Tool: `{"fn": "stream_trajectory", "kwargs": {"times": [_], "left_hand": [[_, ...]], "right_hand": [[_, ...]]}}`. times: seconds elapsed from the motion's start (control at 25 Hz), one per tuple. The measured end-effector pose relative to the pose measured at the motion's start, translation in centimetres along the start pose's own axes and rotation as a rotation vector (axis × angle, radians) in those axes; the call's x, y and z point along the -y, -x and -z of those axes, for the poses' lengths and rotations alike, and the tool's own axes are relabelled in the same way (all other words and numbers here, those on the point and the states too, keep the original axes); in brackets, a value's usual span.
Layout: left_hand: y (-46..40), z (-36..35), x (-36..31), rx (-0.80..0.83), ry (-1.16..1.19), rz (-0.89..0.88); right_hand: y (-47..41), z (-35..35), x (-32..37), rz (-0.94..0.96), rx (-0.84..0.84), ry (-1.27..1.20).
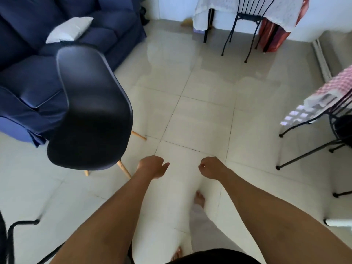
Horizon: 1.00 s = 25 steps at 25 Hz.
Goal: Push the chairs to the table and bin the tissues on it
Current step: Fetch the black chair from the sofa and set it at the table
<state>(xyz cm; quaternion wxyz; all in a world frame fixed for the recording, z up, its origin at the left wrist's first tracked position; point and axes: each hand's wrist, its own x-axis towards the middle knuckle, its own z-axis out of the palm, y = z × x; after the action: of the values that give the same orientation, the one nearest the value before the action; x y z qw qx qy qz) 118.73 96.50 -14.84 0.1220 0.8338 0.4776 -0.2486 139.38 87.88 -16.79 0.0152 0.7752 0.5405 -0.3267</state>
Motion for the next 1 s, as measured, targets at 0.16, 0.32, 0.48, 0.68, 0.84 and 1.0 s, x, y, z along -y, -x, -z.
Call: {"fn": "stream_trajectory", "kwargs": {"times": [0.16,0.32,0.48,0.68,0.84,1.0], "left_hand": [[-8.1,4.4,-1.2,0.030,0.049,0.045],[-15.8,9.8,-1.3,0.029,0.130,0.120],[-21.7,13.9,0.6,0.015,0.167,0.184],[-29.4,18.4,5.4,-0.014,0.222,0.277],[-34.0,22.0,9.2,-0.021,0.272,0.362],[-37.6,25.2,12.8,-0.018,0.318,0.483]], "right_hand": [[-8.3,5.6,-1.7,0.052,0.033,0.069],[-17.0,13.2,-1.9,0.089,0.083,0.126],[-24.9,18.9,0.9,0.138,0.090,0.170],[-35.4,23.7,7.3,0.243,0.092,0.214],[-41.8,26.9,12.1,0.329,0.100,0.266],[-48.3,30.0,16.3,0.444,0.177,0.342]]}}
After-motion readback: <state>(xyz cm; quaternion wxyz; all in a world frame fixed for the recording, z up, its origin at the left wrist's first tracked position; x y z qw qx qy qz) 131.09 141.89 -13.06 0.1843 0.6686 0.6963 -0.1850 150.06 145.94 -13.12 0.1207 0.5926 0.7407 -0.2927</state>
